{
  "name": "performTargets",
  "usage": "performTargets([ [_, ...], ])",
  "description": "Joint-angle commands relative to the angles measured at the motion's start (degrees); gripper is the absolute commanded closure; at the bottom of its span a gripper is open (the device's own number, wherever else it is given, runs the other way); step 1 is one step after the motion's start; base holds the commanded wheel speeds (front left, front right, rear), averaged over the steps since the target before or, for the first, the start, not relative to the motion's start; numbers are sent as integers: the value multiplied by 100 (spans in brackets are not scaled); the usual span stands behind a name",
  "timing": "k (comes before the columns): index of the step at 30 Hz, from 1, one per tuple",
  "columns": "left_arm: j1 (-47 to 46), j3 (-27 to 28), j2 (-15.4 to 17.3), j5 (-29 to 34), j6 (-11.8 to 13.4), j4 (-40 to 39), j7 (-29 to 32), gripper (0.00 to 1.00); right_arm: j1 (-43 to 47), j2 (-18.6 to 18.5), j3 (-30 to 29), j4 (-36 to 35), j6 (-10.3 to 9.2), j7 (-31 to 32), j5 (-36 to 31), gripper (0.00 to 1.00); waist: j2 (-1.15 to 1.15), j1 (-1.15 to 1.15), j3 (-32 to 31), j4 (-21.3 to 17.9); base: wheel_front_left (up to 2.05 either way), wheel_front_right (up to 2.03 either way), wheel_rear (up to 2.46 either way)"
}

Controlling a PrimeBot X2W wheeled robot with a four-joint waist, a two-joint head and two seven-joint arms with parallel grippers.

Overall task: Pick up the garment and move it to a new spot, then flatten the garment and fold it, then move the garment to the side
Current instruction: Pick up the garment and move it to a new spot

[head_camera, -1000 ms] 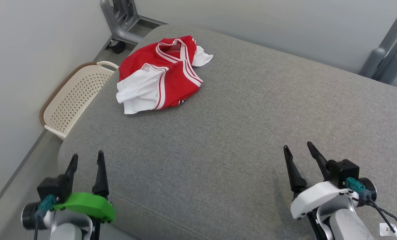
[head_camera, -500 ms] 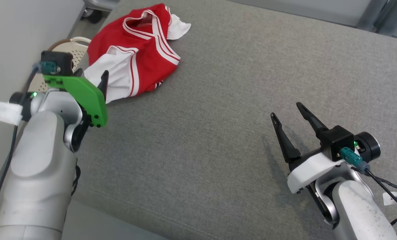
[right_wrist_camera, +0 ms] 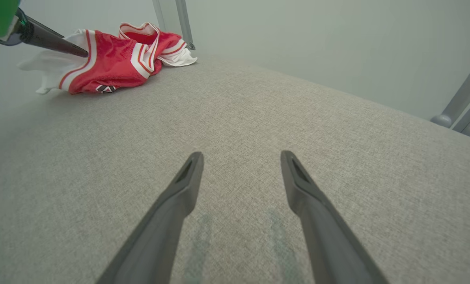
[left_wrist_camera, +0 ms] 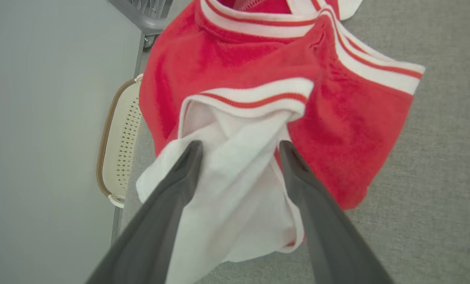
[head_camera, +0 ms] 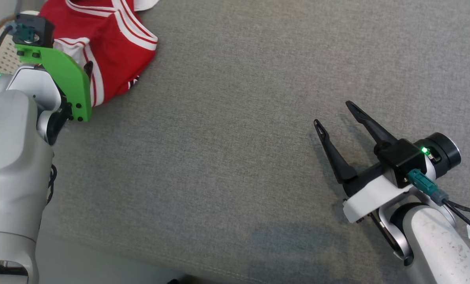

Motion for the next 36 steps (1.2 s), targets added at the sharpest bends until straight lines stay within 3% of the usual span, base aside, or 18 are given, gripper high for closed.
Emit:
performTargets([
  [1,-140,10,26,-1,41,118,-11,0,-70,-30,-24,-63,-9,16,-15,0,0,-1,359,-290,0,0,0],
  [5,-253,39,-66,-68,102,388,-58,0,-82,-23,-64,-120,-9,42,-38,0,0,-1,417,-312,0,0,0],
  [6,-263,50,-92,-96,114,446,-72,36,-89,-10,-69,-120,-9,47,-52,0,0,-1,420,-309,0,0,0],
  [8,-300,58,-136,-105,155,531,-176,88,-98,20,-66,-88,-9,35,-58,0,0,-1,398,-308,0,0,0],
  [9,-311,48,-137,-96,161,582,-202,100,-99,42,-51,-55,-9,16,-49,0,0,-1,368,-319,0,0,0],
  [21,-551,-83,-186,32,270,681,-874,100,-61,397,22,534,-9,-442,92,0,0,-1,-454,-604,0,0,0],
  [29,-967,-354,-272,229,231,267,-997,100,118,708,66,1115,-9,-829,199,0,0,-1,-1296,-1114,0,0,0],
  [36,-1323,-568,-456,363,233,-327,-1030,100,244,857,18,1400,-9,-1030,237,0,0,-1,-1630,-1622,0,0,0],
])
